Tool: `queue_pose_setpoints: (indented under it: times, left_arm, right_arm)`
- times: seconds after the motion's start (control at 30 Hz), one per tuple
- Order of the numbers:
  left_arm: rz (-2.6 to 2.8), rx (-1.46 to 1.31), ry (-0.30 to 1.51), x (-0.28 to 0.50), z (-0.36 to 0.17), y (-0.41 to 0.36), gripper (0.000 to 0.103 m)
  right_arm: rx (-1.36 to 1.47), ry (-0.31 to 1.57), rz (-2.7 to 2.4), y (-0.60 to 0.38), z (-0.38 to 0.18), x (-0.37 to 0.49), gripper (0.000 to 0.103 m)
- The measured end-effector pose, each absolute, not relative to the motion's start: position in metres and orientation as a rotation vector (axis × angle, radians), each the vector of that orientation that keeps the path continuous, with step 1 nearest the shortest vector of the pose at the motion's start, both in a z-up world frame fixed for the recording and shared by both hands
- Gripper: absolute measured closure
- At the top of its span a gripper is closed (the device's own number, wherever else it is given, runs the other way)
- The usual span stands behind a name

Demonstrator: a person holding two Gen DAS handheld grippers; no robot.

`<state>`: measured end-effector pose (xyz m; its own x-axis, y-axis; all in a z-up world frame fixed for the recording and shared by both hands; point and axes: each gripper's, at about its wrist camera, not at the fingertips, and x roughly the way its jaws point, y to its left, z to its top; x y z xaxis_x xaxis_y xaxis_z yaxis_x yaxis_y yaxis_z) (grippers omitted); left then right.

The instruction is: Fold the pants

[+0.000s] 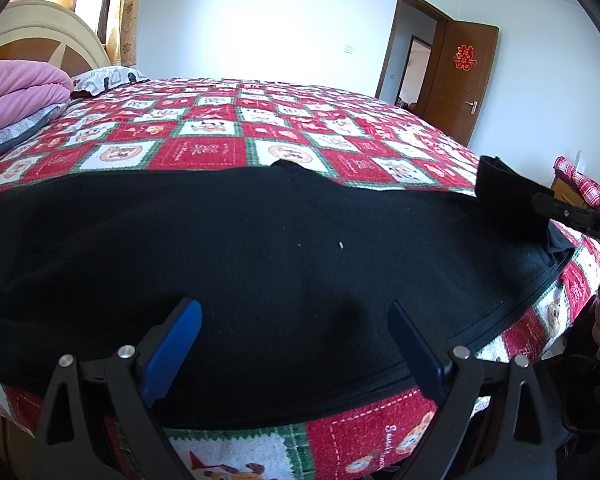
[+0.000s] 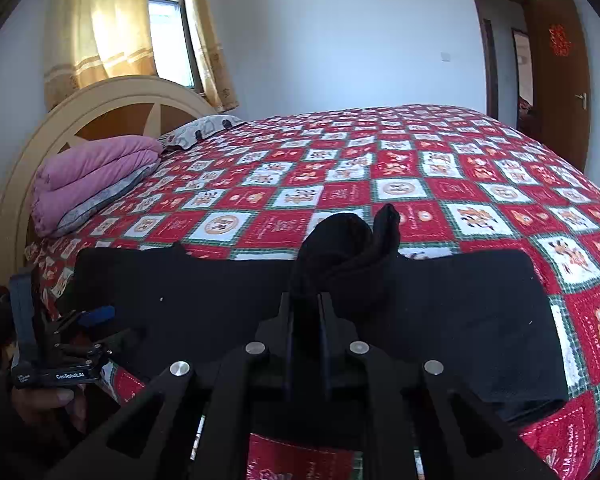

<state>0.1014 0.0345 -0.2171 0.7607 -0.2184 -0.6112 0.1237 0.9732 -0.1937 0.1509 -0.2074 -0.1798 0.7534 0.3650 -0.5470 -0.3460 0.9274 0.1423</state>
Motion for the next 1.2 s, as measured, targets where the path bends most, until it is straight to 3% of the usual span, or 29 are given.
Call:
queue_pose_setpoints:
  times: [1.0, 1.13, 1.2]
  left_arm:
    - [-0.167, -0.198, 0.655, 0.101, -0.216, 0.047, 0.006]
    - [-0.211, -0.233, 0.662, 0.102, -0.211, 0.047, 0.006]
    - [-0.25, -0.249, 0.654, 0.102, -0.204, 0.043, 0.006]
  right_arm:
    - [-0.293, 0.637, 0.554, -0.086, -0.228, 0.137, 0.092]
    - [-0.357, 0.686, 0.563, -0.08, -0.242, 0.139, 0.085]
    - [-0.378, 0.701, 0.576, -0.083, -0.238, 0.136, 0.072]
